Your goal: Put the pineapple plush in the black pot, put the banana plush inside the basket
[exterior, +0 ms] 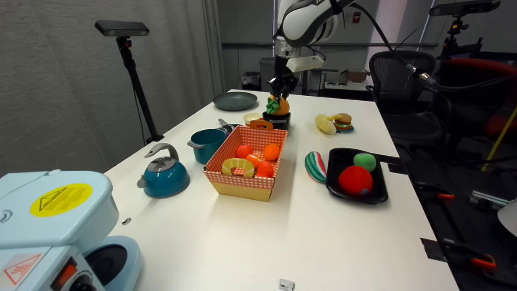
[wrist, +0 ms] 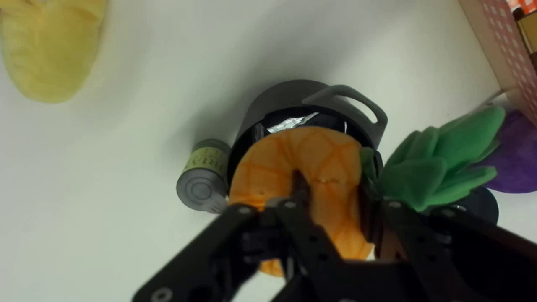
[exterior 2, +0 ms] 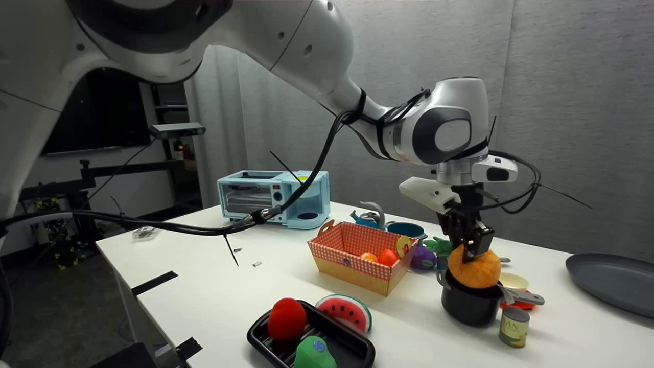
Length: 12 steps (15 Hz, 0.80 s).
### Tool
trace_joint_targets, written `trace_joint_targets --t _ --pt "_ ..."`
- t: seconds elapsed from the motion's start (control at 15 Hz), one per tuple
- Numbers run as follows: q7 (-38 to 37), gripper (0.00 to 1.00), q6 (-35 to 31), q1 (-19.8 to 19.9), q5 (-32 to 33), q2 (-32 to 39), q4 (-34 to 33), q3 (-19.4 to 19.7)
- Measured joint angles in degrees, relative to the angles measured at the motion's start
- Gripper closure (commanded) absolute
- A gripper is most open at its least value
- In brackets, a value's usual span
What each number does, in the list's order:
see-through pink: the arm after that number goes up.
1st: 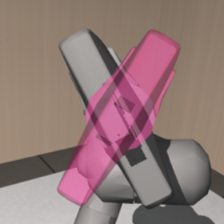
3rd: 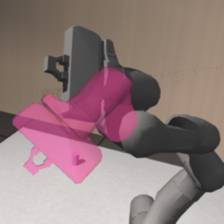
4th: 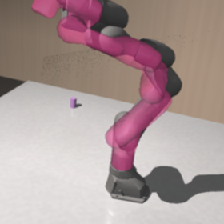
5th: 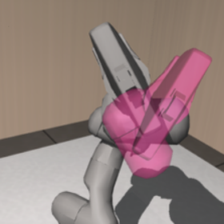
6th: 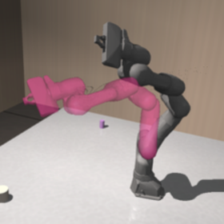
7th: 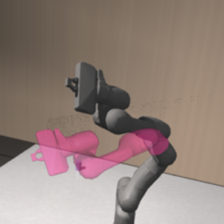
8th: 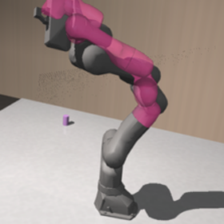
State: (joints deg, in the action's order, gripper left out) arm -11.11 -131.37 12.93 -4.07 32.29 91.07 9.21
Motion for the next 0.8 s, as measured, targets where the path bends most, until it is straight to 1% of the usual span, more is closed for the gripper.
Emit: trace_joint_targets --t 0.07,0.2,0.33,0.4,0.8 --pt "-0.01 0.29 0.09 0.00 0.00 0.41 -0.10 -0.05" --pt "-0.02 0.14 0.23 -0.01 0.00 1.06 -0.17 -0.12" --pt "-0.02 0.01 0.44 -0.01 0.00 1.53 -0.20 -0.20" --pt "-0.02 0.00 0.69 -0.01 0.00 1.67 -0.20 -0.23" --pt "0.02 0.00 1.64 -0.04 0.00 1.44 -0.16 -0.52"
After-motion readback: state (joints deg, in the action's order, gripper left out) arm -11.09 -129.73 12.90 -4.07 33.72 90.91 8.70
